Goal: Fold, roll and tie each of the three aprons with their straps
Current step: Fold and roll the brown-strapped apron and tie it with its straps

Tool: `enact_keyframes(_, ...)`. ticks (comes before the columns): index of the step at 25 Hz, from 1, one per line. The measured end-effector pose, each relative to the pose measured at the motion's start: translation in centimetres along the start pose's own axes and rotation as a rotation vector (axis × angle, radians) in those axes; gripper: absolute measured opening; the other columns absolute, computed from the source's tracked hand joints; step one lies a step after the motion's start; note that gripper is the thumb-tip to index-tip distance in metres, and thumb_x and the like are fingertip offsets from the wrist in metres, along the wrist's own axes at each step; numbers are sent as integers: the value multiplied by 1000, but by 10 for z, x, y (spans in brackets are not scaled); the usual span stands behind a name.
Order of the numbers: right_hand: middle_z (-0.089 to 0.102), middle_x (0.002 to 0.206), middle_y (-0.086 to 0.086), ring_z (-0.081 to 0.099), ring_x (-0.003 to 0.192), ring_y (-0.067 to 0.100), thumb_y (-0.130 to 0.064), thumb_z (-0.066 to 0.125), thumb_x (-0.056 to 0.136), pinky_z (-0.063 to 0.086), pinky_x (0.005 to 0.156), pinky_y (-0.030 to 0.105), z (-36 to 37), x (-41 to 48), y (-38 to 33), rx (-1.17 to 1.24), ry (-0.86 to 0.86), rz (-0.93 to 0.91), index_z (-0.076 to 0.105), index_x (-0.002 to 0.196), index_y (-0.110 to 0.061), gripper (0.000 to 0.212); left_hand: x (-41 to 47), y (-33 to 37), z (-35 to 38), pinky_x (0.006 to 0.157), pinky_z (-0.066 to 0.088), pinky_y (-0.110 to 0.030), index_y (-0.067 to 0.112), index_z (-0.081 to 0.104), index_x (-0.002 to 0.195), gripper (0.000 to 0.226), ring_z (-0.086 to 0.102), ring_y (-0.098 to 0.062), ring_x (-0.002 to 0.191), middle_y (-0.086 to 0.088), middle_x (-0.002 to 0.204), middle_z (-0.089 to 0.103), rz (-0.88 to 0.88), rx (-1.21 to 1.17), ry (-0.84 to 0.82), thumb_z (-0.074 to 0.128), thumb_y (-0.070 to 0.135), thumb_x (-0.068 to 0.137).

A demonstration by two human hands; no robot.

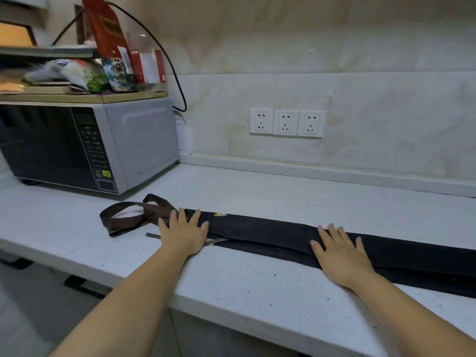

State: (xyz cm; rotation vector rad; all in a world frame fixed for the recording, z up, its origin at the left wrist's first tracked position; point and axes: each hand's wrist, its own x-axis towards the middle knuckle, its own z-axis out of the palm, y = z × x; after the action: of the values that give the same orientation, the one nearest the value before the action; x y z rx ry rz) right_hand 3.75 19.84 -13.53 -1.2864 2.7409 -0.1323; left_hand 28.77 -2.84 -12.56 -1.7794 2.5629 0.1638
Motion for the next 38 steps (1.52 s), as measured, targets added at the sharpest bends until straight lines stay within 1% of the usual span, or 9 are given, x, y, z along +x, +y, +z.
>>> enact_keyframes(5, 1, 162, -1, -3, 149, 18, -44, 14, 102, -4, 119, 46, -1, -3, -3, 90, 47, -19, 7, 155, -24, 57, -36, 90, -17, 121, 5, -48, 19, 24, 153, 50, 1, -26, 151, -8, 163, 8, 353, -72, 285, 27, 30, 104)
enact_keyframes(8, 37, 151, -4, 35, 137, 14, -17, 31, 102, 25, 111, 29, -16, -9, 7, 776, 251, 69, 41, 143, -23, 43, -92, 173, -4, 122, 9, -37, 18, 27, 152, 49, 12, -19, 149, -4, 161, 19, 781, -264, 80, 31, 28, 105)
enact_keyframes(13, 50, 127, 2, 62, 94, 20, 2, 37, 95, 51, 91, 34, -44, -25, 113, 1284, 481, 525, 52, 132, -17, 44, -107, 245, 26, 115, 0, -63, 35, 56, 120, 29, 31, -17, 139, 8, 141, 44, 813, -209, 63, 38, 44, 100)
enact_keyframes(16, 53, 126, 7, 64, 79, 22, 1, 40, 93, 54, 82, 36, -48, -38, 183, 1138, 572, 656, 53, 131, -13, 42, -116, 289, 30, 118, 12, -55, 30, 55, 98, 22, 44, -14, 123, 11, 118, 53, 911, -275, 89, 49, 50, 93)
enact_keyframes(20, 47, 131, 9, 44, 118, 28, -12, 46, 93, 44, 88, 36, -48, -51, 230, 621, 668, 701, 56, 126, -16, 34, -141, 351, 37, 115, 26, -41, 29, 59, 125, 38, 39, -9, 134, 10, 137, 51, 1159, -342, 45, 56, 46, 91)
enact_keyframes(24, 60, 105, 11, 51, 109, 33, -41, 49, 93, 40, 74, 34, -56, -53, 256, 299, 361, 815, 59, 98, -8, 35, -150, 391, 35, 103, 38, -34, 25, 69, 113, 29, 48, -14, 125, 8, 134, 57, 1212, -348, 97, 57, 43, 93)
enact_keyframes(28, 56, 73, 6, 56, 66, 23, -34, 64, 86, 43, 55, 27, -84, -43, 265, 307, 77, 807, 51, 74, -9, 30, -157, 427, 38, 86, 48, -37, 16, 64, 89, 20, 51, -21, 105, 0, 107, 64, 1158, -350, -29, 54, 32, 95)
enact_keyframes(32, 52, 69, 12, 51, 65, 26, -25, 61, 87, 43, 60, 30, -101, -31, 264, 358, -203, 821, 51, 74, -6, 24, -167, 458, 42, 78, 44, -36, 23, 60, 123, 39, 44, -26, 106, 0, 118, 56, 1219, -293, -150, 41, 15, 90)
enact_keyframes(38, 49, 64, 10, 44, 59, 23, -14, 62, 83, 40, 60, 30, -97, -28, 280, 612, -174, 891, 48, 69, -7, 20, -168, 465, 49, 75, 39, -33, 21, 59, 114, 30, 46, -24, 108, 6, 119, 59, 1178, -382, -102, 39, 19, 92)
